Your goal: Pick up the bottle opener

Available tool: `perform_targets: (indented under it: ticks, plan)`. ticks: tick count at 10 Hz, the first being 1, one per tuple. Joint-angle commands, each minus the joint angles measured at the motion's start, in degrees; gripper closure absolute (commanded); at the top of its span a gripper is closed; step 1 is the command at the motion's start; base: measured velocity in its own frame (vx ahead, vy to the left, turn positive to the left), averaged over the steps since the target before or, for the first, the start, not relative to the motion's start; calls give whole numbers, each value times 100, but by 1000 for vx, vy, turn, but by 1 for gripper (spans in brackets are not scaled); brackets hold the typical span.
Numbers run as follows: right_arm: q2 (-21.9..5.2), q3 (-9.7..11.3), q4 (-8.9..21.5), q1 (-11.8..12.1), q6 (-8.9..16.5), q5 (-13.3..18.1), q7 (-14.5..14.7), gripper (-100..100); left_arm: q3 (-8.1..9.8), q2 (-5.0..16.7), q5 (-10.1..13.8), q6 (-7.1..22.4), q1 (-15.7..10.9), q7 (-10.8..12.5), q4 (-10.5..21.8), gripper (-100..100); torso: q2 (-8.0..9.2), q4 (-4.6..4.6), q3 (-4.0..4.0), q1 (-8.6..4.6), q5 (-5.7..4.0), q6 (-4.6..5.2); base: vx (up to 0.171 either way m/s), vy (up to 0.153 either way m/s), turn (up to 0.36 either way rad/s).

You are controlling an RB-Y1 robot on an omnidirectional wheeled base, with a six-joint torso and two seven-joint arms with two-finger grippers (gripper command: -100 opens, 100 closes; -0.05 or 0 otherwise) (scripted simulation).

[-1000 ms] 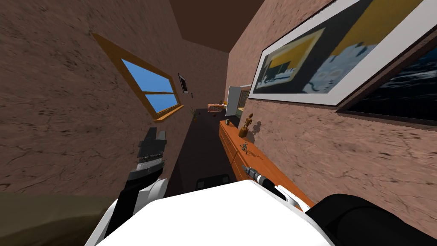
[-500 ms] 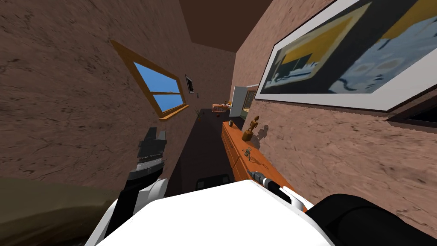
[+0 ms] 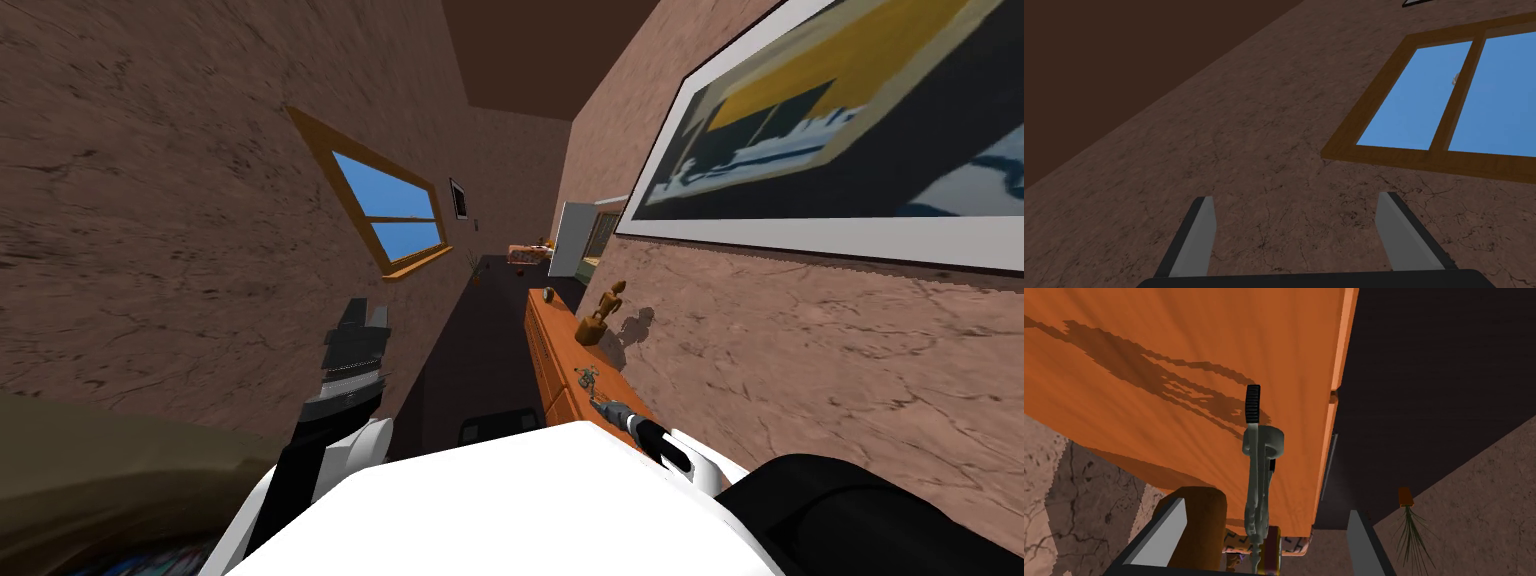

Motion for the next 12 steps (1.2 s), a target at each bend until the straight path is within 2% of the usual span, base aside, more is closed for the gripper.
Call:
perform_targets:
  ticks: [1, 2, 3, 4, 5, 8, 9, 10, 12]
  plan:
    - [-144, 57, 99, -155, 24, 80, -27, -100, 0, 0, 0, 0, 0, 0, 0, 0, 0, 0, 0, 0, 0, 0, 167, -125, 226]
    - [-182, 71, 110, -218, 23, 121, -46, -100, 0, 0, 0, 0, 0, 0, 0, 0, -16, -2, -8, 0, 0, -3, 172, -75, 288]
    - [-190, 40, 34, -135, 47, 78, -46, -100, 0, 0, 0, 0, 0, 0, 0, 0, -21, -5, -12, 17, 2, -3, 71, -30, 63]
    - [-198, 38, 38, -145, 40, 83, -50, 0, 0, -1, 0, 0, 0, 0, 0, 0, 7, -1, 2, 39, 6, 6, 14, -9, -7]
    - [-33, 46, 229, -254, 4, 155, -44, -100, -1, -1, 0, 0, 0, 0, 0, 0, 30, 5, 16, 50, 10, 6, 5, -14, 79]
    - [214, 59, 517, -418, -50, 263, -36, -100, -1, -1, 0, 0, -1, 0, 0, 0, 31, 8, 18, 28, -11, -10, -11, -21, 63]
    - [157, 44, 444, -360, -42, 242, -36, -100, -1, -1, 0, 0, -1, 0, 0, 0, 20, 6, 11, 18, -19, -15, -6, -6, 12]
    - [166, 44, 454, -365, -46, 247, -35, 100, -1, -1, 0, 0, -1, 0, 0, 0, 12, 4, 6, 16, -20, -14, 0, 0, 0]
    - [162, 42, 454, -364, -45, 247, -35, 100, -1, -1, 0, 0, -1, 0, 0, 0, 7, 2, 3, 18, -22, -15, 0, 0, 0]
